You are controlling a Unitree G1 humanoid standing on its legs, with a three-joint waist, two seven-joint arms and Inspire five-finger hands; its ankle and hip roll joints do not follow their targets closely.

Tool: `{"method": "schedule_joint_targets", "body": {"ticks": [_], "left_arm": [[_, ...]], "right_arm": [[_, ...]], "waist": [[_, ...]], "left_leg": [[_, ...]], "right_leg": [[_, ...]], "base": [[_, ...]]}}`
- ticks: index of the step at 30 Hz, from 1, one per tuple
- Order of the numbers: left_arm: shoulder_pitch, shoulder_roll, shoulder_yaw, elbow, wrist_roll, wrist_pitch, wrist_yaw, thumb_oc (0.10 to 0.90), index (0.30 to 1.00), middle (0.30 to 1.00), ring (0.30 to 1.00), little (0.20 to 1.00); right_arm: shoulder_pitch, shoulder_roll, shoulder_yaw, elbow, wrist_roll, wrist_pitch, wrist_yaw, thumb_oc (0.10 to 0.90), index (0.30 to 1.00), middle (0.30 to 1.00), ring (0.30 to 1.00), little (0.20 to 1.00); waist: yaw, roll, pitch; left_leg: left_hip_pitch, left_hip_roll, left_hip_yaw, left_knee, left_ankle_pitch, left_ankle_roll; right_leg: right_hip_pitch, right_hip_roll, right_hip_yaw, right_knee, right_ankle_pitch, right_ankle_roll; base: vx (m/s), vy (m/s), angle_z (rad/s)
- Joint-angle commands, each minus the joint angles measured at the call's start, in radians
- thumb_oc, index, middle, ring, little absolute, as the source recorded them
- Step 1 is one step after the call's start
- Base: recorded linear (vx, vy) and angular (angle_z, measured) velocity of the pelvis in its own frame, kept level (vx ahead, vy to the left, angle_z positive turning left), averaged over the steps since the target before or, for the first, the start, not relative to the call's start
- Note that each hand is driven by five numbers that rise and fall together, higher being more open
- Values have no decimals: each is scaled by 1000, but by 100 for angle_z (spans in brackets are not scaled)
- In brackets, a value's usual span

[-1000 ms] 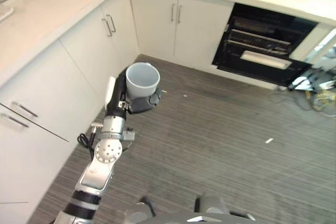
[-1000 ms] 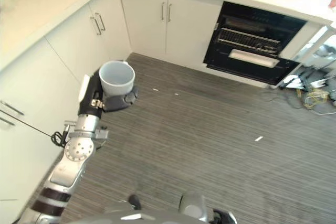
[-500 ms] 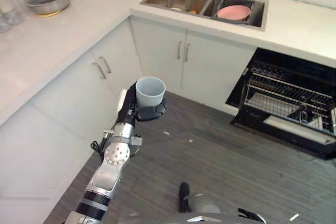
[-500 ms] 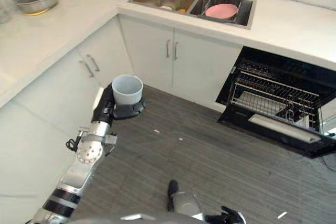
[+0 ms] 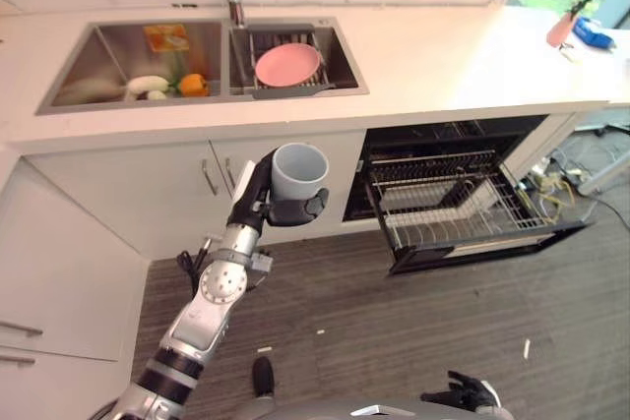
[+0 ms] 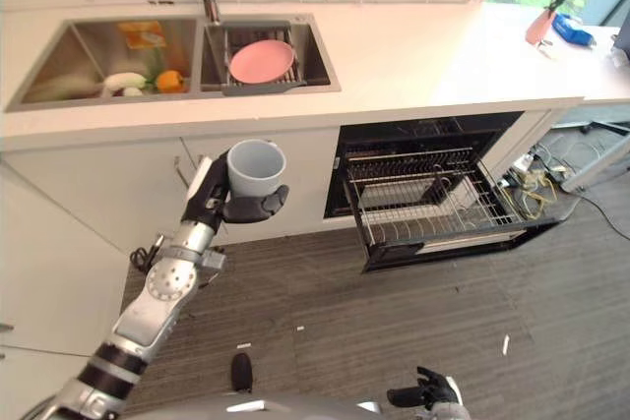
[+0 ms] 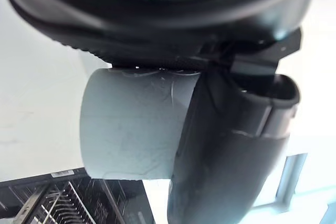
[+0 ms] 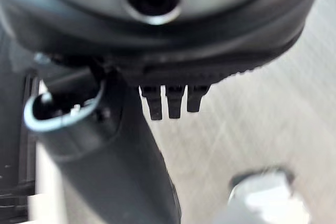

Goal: Place the dishes in the dishwasher.

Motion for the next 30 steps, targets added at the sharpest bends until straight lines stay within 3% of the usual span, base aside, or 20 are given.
{"method": "schedule_joint_targets", "body": {"ticks": [1, 2, 3, 4, 5, 6, 8, 9, 12, 14, 16, 21, 30], "left_arm": [[-106, -19, 100, -143, 56, -116, 37, 400, 300, 300, 300, 300], [-105, -21, 99, -144, 57, -116, 37, 400, 300, 300, 300, 300], [-104, -21, 116, -155, 77, -117, 53, 400, 300, 300, 300, 300], [-104, -21, 116, -155, 77, -117, 53, 400, 300, 300, 300, 300], [-86, -24, 159, -171, 117, -113, 69, 400, 300, 300, 300, 300], [-82, -25, 175, -173, 137, -113, 81, 400, 300, 300, 300, 300], [-75, -40, 174, -155, 174, -109, 80, 400, 300, 300, 300, 300], [-75, -40, 174, -155, 174, -109, 80, 400, 300, 300, 300, 300], [-107, -33, 180, -117, 204, -101, 86, 400, 300, 300, 300, 300], [-110, -33, 180, -115, 204, -102, 87, 400, 300, 300, 300, 300], [-152, -31, 176, -124, 225, -99, 89, 400, 300, 300, 300, 300], [-276, -31, 122, -125, 207, -112, 104, 400, 300, 300, 300, 300], [-510, -59, 45, -111, 167, -123, 171, 400, 300, 300, 300, 300]], "right_arm": [[-86, -124, 43, -138, -37, -57, -69, 800, 900, 900, 900, 900], [-81, -125, 41, -147, -39, -51, -70, 800, 900, 900, 900, 900], [-73, -150, 14, -248, -50, -61, -88, 800, 900, 900, 900, 900], [-73, -150, 14, -248, -50, -61, -88, 800, 900, 900, 900, 900], [-38, -187, -45, -486, -67, -86, -103, 800, 900, 900, 900, 900], [-41, -183, -81, -554, -41, -119, -106, 800, 900, 900, 900, 900], [-31, -203, -135, -724, -70, -136, -109, 800, 900, 900, 900, 900], [-31, -203, -135, -724, -70, -136, -109, 800, 900, 900, 900, 900], [-112, -273, -141, -1044, -145, -168, -78, 800, 900, 900, 900, 900], [-112, -272, -143, -1048, -146, -164, -78, 800, 900, 900, 900, 900], [-153, -306, -131, -1227, -172, -161, -38, 800, 900, 900, 900, 900], [-219, -295, -49, -1296, -93, -185, 3, 800, 900, 900, 900, 900], [-365, -285, 71, -1314, -80, -186, -7, 800, 900, 900, 900, 900]], "waist": [[69, 16, 1], [67, 18, -2], [71, 22, -1], [71, 22, -1], [78, 18, -7], [75, 20, -9], [55, 16, -28], [55, 16, -28], [46, 24, -55], [49, 24, -53], [34, 33, -57], [20, 51, -62], [3, 78, -66]], "left_leg": [[57, 57, 65, 5, -80, -199], [53, 57, 62, 5, -80, -199], [66, 58, 99, 5, -85, -200], [66, 58, 99, 5, -85, -200], [96, 60, 172, 5, -100, -205], [95, 63, 192, 5, -97, -204], [103, 60, 205, 5, -100, -203], [103, 60, 205, 5, -100, -203], [146, 60, 270, 5, -116, -207], [143, 61, 273, 5, -109, -207], [175, 64, 283, 5, -112, -213], [182, 71, 290, 5, -104, -219], [183, 77, 293, 7, -92, -229]], "right_leg": [[-77, -72, -165, -213, 151, 1], [-79, -72, -169, -211, 151, 0], [-85, -93, -283, -209, 149, -11], [-85, -93, -283, -209, 149, -11], [-59, -124, -448, -280, 163, -23], [-62, -147, -483, -300, 180, -22], [-35, -123, -412, -382, 197, -9], [-35, -123, -412, -382, 197, -9], [21, -100, -345, -496, 208, -1], [17, -99, -343, -496, 214, -5], [48, -89, -331, -503, 196, -8], [62, -81, -328, -507, 183, -15], [69, -78, -326, -508, 178, -17]], "base": [[-56, 176, -127], [-58, 175, -99], [-9, 68, -62], [-5, 119, -57], [-48, 22, -29], [-35, 29, -74], [33, -16, -98], [142, 25, -34], [99, 20, -44], [41, -14, -66], [73, -41, -52], [18, -40, -15], [7, -24, 3]]}}
